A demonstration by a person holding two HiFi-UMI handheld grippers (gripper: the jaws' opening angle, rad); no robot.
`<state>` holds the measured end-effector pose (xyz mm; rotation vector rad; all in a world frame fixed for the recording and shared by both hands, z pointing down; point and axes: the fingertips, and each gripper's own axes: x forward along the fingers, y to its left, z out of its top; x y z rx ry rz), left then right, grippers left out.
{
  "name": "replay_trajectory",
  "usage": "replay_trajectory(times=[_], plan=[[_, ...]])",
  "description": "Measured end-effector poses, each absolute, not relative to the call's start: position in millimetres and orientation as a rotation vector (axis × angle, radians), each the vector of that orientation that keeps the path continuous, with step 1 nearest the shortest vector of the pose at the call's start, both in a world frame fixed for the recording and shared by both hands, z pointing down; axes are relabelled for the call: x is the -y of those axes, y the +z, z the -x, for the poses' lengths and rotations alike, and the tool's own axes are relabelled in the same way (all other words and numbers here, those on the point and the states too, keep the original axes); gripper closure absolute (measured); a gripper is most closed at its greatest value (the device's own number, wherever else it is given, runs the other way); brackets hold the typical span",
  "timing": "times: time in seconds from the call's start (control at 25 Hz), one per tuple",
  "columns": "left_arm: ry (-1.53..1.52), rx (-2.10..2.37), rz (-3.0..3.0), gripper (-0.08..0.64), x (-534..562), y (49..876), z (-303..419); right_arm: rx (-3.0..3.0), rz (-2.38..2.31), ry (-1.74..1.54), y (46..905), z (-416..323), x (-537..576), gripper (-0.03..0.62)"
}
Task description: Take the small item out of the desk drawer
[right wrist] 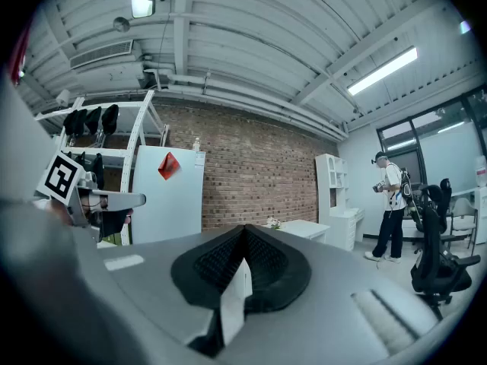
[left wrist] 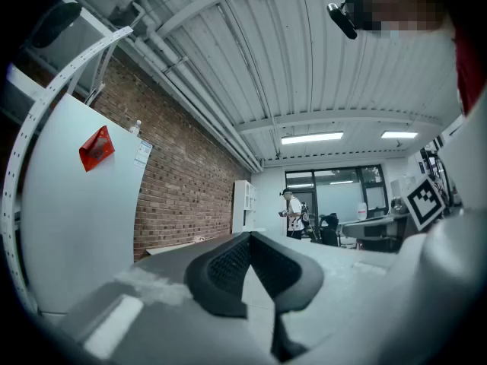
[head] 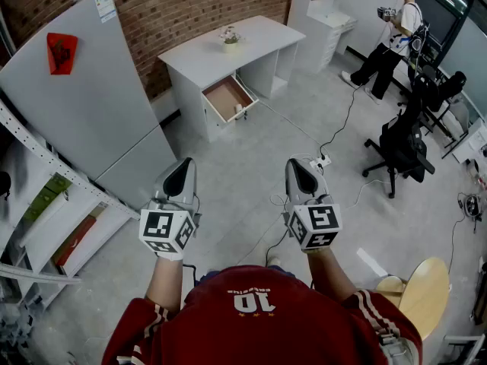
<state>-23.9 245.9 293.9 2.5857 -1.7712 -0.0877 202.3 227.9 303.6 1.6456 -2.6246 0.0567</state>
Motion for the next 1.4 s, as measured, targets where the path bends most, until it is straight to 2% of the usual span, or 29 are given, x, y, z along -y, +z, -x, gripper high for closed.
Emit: replay_trajectory(times=[1.4], plan=[[-0.092,1.61,-2.636,0.558,-273.4,312.5,137.4,2.572,-1.771,0.129,311.8,-90.6,-275.6,0.591]])
